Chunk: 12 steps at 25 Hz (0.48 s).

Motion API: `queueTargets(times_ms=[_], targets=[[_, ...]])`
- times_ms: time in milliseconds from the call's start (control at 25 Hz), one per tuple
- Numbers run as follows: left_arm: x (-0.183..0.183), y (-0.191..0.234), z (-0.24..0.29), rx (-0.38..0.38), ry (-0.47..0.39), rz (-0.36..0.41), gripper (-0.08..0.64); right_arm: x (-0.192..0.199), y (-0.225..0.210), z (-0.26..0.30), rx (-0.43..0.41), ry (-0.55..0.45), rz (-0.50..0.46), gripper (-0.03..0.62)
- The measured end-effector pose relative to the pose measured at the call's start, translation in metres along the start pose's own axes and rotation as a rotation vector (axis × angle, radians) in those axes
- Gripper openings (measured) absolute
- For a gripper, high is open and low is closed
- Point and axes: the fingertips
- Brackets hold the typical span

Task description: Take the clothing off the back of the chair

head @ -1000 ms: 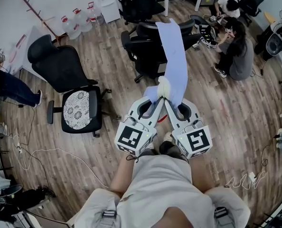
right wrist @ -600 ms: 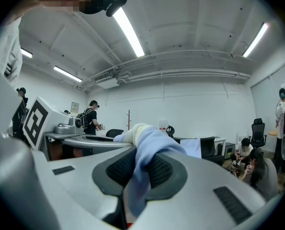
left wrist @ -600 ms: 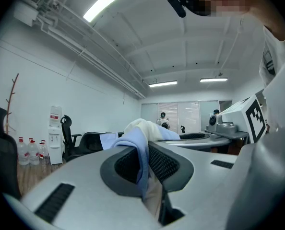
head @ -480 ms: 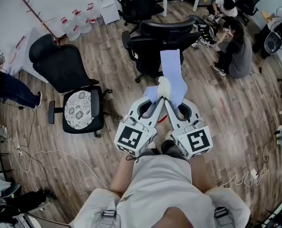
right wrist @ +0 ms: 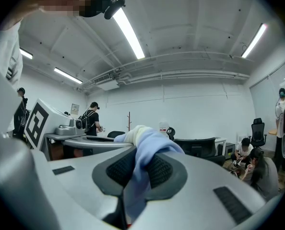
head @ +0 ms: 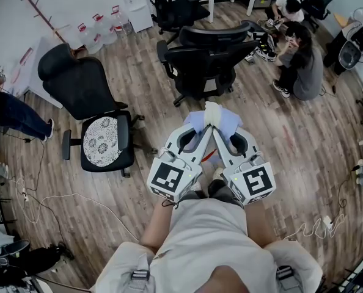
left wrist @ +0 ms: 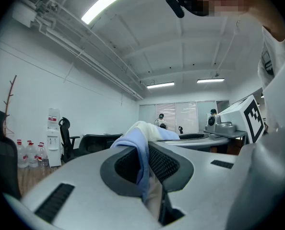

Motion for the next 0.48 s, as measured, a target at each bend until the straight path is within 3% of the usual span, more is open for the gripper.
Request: queueTargets(times_ms=[480], targets=[[-0.0045, -0.0061, -0.0019, 0.013, -0.004, 0.002, 0.052, -0.0052, 0.0008, -0.0060, 0.007, -0.005, 0.006, 0.060]])
Point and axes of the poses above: the fingertips, and each gripper's own axes: z forward along the fingers, y to its left, x out of its underside, and after that the axes turned 4 degrees about x, right-handed
